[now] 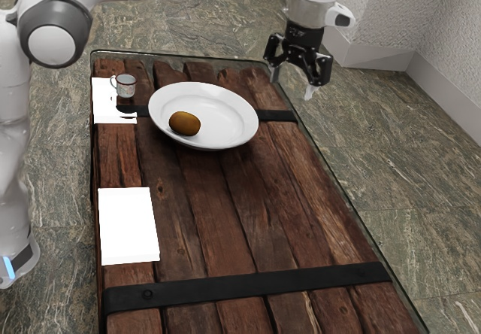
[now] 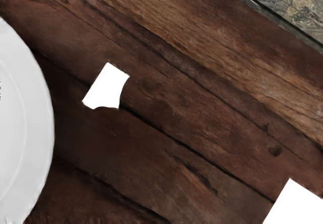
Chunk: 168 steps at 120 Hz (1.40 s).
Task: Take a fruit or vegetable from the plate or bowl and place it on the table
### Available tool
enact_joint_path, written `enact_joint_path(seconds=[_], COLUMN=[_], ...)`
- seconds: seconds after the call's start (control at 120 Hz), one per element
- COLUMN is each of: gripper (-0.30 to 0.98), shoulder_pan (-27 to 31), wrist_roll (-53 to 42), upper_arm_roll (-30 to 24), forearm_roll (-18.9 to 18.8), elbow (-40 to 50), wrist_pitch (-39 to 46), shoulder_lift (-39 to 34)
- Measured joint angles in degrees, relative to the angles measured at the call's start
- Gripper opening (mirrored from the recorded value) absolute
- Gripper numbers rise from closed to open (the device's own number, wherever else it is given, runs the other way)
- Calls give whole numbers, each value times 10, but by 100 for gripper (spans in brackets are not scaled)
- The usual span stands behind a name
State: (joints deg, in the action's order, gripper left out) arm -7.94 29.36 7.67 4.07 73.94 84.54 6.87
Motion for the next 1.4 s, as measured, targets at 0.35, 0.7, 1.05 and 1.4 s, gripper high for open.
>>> enact_joint_path(seconds=[0.35, 0.7, 1.05, 1.4], gripper=[69, 68, 69, 69], shoulder_pan=[-43, -24, 65, 96], wrist_roll=[437, 67, -296, -549], upper_arm_roll=[-8, 53, 91, 99], forearm_roll=[35, -42, -57, -66], elbow=[-18, 67, 465, 509], wrist_pitch=[-48, -37, 181, 260], shoulder_lift=[-12, -13, -242, -220])
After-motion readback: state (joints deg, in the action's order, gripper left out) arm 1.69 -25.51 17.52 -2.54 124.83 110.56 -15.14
